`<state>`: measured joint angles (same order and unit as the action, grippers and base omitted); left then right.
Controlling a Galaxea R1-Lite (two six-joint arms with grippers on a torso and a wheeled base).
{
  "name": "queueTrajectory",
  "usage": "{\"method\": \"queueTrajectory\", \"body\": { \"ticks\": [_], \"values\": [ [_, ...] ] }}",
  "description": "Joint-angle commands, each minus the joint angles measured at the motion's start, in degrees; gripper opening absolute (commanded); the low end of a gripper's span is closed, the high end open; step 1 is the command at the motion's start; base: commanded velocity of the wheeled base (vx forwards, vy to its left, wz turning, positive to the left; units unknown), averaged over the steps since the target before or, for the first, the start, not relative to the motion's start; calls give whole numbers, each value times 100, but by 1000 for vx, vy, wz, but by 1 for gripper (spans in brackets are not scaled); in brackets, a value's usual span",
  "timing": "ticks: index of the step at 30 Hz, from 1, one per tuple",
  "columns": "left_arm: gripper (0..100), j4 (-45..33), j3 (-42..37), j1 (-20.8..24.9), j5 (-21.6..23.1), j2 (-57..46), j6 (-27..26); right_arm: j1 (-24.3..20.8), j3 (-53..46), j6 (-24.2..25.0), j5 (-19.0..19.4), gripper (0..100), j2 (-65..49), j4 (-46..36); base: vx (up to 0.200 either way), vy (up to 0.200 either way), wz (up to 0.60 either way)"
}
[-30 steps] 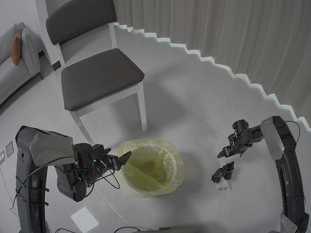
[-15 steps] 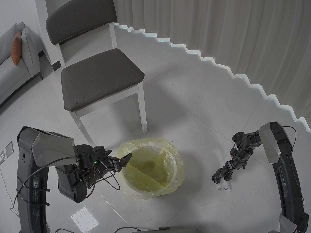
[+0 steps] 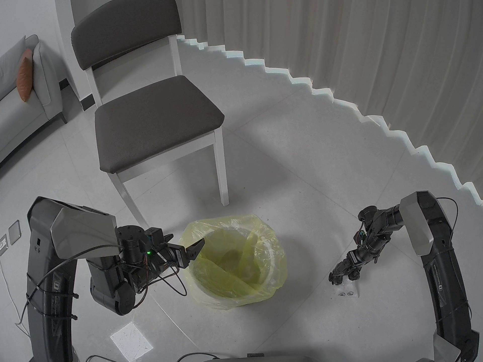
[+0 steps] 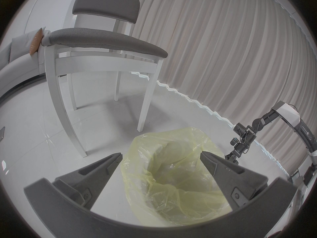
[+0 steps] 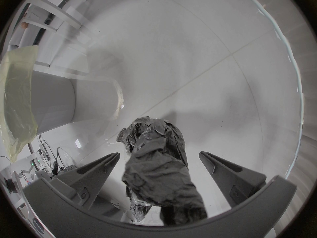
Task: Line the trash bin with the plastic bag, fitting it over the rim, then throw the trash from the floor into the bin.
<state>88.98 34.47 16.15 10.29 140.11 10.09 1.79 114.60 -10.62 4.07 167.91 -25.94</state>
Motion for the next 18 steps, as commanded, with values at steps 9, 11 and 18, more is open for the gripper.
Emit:
{"method": "queueTrajectory", "body": {
  "ticks": [9, 11, 18],
  "values": [
    [100, 93, 33, 11, -1, 8, 1, -12, -1, -19, 23, 100, -4, 107, 0, 0, 0],
    [100, 93, 24, 11, -1, 8, 1, -12, -1, -19, 23, 0, 13, 168, 0, 0, 0],
    [100, 93, 33, 20, -18, 8, 1, -30, -1, -10, 15, 0, -66, 212, 0, 0, 0]
  ]
}}
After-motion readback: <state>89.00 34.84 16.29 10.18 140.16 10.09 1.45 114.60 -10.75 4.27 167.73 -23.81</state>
